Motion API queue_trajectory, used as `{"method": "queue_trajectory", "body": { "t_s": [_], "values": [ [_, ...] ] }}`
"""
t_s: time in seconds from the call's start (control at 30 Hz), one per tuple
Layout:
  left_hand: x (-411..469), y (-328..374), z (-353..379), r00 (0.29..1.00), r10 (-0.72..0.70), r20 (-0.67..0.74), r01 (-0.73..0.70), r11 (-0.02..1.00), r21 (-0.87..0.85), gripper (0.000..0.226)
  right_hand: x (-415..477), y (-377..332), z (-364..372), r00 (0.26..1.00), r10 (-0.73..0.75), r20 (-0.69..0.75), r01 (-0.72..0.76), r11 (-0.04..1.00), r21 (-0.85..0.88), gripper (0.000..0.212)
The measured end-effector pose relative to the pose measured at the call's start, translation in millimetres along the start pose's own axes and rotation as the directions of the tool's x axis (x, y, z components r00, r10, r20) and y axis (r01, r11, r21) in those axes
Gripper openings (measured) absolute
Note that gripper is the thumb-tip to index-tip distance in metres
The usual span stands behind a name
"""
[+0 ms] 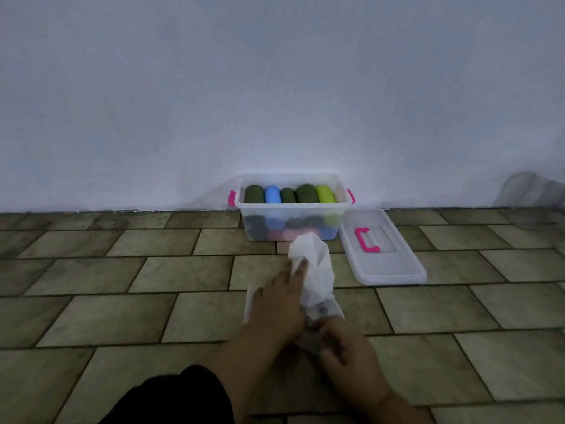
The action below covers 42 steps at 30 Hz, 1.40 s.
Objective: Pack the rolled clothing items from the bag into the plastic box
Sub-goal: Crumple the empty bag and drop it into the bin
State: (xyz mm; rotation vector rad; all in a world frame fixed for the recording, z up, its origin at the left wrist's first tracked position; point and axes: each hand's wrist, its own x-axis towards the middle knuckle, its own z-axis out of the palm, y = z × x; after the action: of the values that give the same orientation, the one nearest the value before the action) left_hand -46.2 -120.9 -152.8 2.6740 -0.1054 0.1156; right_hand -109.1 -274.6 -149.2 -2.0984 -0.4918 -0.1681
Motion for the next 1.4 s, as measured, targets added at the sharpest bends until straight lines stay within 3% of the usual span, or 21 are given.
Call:
{"method": "queue_trajectory", "body": {
  "t_s": [0.07,0.1,0.17,0.23,0.3,0.33,0.4,0.47,0.57,0.67,0.7,0.8,0.9,1.0,1.07,1.17,1.27,1.33,1.4],
  "values": [
    [-19,-9,13,0.983,0.179,-0.038,-0.172,0.975,0.139,0.068,5,3,-18,0.958,-0.017,-0.285,0.027,0.999,0.031,0.041],
    [-26,-9,14,0.976,0.218,-0.006,-0.215,0.965,0.153,0.060,13,2,-26,0.956,-0.059,-0.286,0.040,0.996,-0.074,0.063],
    [-35,-4,9,0.955,0.287,0.078,-0.295,0.944,0.145,0.060,31,2,-39,0.997,-0.077,0.001,0.075,0.961,-0.266,0.112],
    [-44,1,-4,0.924,0.370,0.096,-0.381,0.910,0.164,0.061,46,4,-45,0.937,0.035,0.348,0.136,0.880,-0.455,0.127],
    [-55,-4,-11,0.925,0.380,-0.003,-0.371,0.905,0.206,0.057,49,11,-42,0.840,0.138,0.524,0.202,0.818,-0.539,0.130],
    [-64,-8,-15,0.950,0.303,-0.073,-0.286,0.941,0.183,0.059,46,13,-39,0.806,0.173,0.566,0.209,0.811,-0.546,0.131],
    [-74,-14,-17,0.984,-0.026,-0.176,0.030,0.999,0.015,0.075,36,18,-29,0.784,0.206,0.586,0.167,0.839,-0.518,0.130],
    [-78,-10,-11,0.976,-0.198,-0.091,0.188,0.976,-0.111,0.087,29,19,-22,0.809,0.205,0.550,0.121,0.858,-0.498,0.128],
    [-75,12,-5,0.974,-0.225,0.012,0.200,0.839,-0.506,0.083,25,18,-16,0.878,0.160,0.451,0.094,0.867,-0.490,0.118],
    [-65,38,-7,0.975,-0.181,0.126,0.215,0.660,-0.719,0.079,21,20,-21,0.946,0.108,0.307,0.054,0.878,-0.475,0.104],
    [-60,49,-8,0.977,-0.160,0.144,0.213,0.639,-0.739,0.079,18,22,-27,0.964,0.097,0.248,0.034,0.878,-0.477,0.096],
    [-48,80,-7,0.991,0.007,0.131,0.086,0.716,-0.693,0.077,2,35,-55,0.994,0.098,0.056,-0.059,0.875,-0.480,0.066],
    [-46,119,1,0.958,0.251,0.142,-0.106,0.764,-0.637,0.054,-31,49,-91,0.961,0.212,-0.178,-0.273,0.836,-0.476,0.047],
    [-57,163,11,0.897,0.419,0.141,-0.259,0.756,-0.602,0.041,-85,65,-139,0.864,0.347,-0.364,-0.490,0.746,-0.452,0.036],
    [-76,189,20,0.862,0.477,0.171,-0.265,0.712,-0.651,0.041,-134,72,-173,0.769,0.430,-0.473,-0.626,0.654,-0.424,0.032],
    [-116,225,39,0.766,0.608,0.211,-0.286,0.616,-0.734,0.032,-220,83,-214,0.522,0.462,-0.717,-0.816,0.516,-0.261,0.022],
    [-165,258,68,0.549,0.775,0.314,-0.291,0.529,-0.797,0.026,-308,97,-231,0.223,0.464,-0.857,-0.900,0.436,0.002,0.030],
    [-191,275,106,0.371,0.805,0.462,-0.310,0.577,-0.756,0.026,-364,112,-226,0.050,0.497,-0.867,-0.916,0.368,0.158,0.033],
    [-212,282,162,0.214,0.724,0.655,-0.378,0.680,-0.628,0.031,-414,132,-208,-0.078,0.571,-0.818,-0.912,0.290,0.289,0.037]
  ]
}}
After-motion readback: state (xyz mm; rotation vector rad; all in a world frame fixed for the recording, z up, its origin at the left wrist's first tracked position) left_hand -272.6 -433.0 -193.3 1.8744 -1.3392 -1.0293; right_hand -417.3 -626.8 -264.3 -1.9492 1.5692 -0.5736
